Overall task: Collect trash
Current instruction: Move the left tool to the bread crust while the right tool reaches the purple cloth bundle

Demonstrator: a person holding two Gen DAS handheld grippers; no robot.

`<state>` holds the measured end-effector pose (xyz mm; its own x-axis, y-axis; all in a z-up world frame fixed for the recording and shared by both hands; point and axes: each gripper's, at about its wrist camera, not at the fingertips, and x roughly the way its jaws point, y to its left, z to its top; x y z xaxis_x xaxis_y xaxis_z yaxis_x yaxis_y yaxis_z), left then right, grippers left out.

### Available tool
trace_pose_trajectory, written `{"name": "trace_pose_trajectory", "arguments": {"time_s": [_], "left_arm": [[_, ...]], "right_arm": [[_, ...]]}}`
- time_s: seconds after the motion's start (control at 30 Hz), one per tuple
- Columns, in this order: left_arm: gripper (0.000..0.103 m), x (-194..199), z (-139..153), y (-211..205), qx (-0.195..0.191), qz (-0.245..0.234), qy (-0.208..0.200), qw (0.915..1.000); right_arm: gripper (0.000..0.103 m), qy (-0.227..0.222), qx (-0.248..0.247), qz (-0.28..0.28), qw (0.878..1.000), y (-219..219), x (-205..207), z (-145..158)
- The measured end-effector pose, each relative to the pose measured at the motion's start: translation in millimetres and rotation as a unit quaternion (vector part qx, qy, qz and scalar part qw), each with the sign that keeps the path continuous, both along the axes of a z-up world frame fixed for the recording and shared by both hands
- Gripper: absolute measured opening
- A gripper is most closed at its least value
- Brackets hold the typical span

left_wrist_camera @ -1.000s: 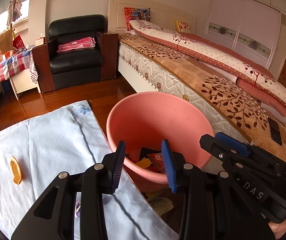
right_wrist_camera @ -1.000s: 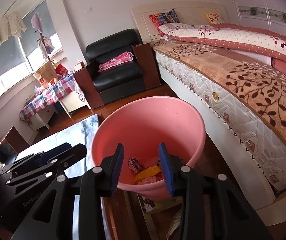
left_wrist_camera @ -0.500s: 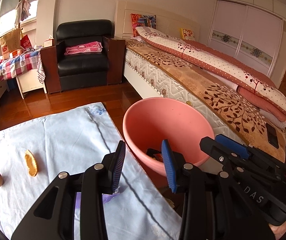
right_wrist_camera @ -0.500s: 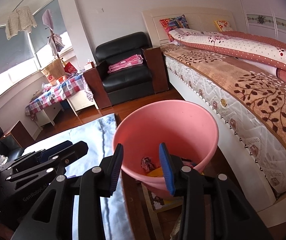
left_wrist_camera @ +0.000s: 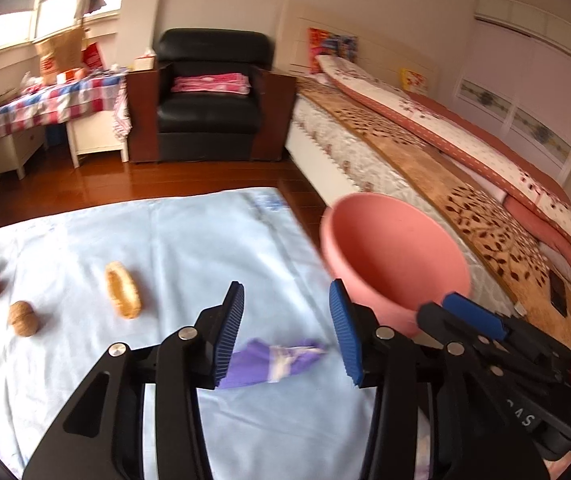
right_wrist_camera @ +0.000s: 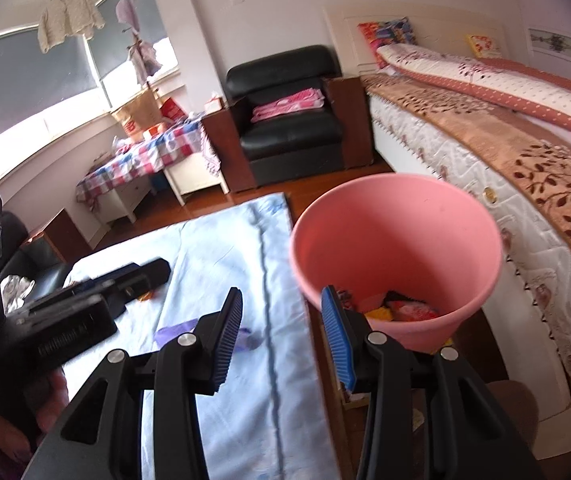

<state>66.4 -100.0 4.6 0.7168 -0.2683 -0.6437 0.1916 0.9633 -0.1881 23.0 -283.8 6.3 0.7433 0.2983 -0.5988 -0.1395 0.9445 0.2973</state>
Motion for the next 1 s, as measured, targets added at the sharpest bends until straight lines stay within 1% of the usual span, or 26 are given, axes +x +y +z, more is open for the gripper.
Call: {"name": "trace_pose_trajectory", "arguments": {"time_s": [0.13, 0.3, 0.33, 0.37, 0.4, 0.47, 0.53, 0.7, 0.9, 1.0], "left_arm": [[0.045, 1, -2, 34, -0.005, 0.038, 0.005, 0.9993], [0.044, 5, -7, 66, 0.002, 0.081, 0.012, 0.9967], [0.044, 5, -9, 70, 0.002, 0.086, 0.014, 0.9962], [0.044, 4, -10, 75, 0.003, 0.091, 0.016, 0.9957], [0.044, 5, -14, 80, 0.003, 0.098, 0.02, 0.995], [0.044, 4, -18, 89, 0.005, 0.105, 0.026, 0.9941], [0.044, 5, -22, 96, 0.008, 0.113, 0.034, 0.9929], [0.044, 12, -34, 109, 0.011, 0.131, 0.059, 0.9896], [0.044, 31, -46, 109, -0.001, 0.139, 0.077, 0.9874], [0.044, 40, -53, 107, 0.004, 0.147, 0.075, 0.9863]], "right_arm": [[0.041, 0.014, 0.005, 0.028, 0.999, 16, 5, -8], [0.041, 0.031, 0.002, 0.066, 0.997, 36, 10, -18], [0.042, 0.034, 0.002, 0.073, 0.997, 39, 11, -20], [0.048, 0.04, 0.004, 0.082, 0.996, 42, 13, -22], [0.054, 0.048, 0.007, 0.095, 0.994, 45, 16, -25], [0.055, 0.061, 0.011, 0.121, 0.991, 52, 21, -29], [0.059, 0.066, 0.005, 0.145, 0.987, 59, 27, -31], [0.063, 0.069, -0.024, 0.187, 0.98, 75, 44, -36], [0.064, 0.088, -0.03, 0.248, 0.964, 92, 57, -45], [0.064, 0.1, -0.037, 0.272, 0.956, 96, 55, -51]]}}
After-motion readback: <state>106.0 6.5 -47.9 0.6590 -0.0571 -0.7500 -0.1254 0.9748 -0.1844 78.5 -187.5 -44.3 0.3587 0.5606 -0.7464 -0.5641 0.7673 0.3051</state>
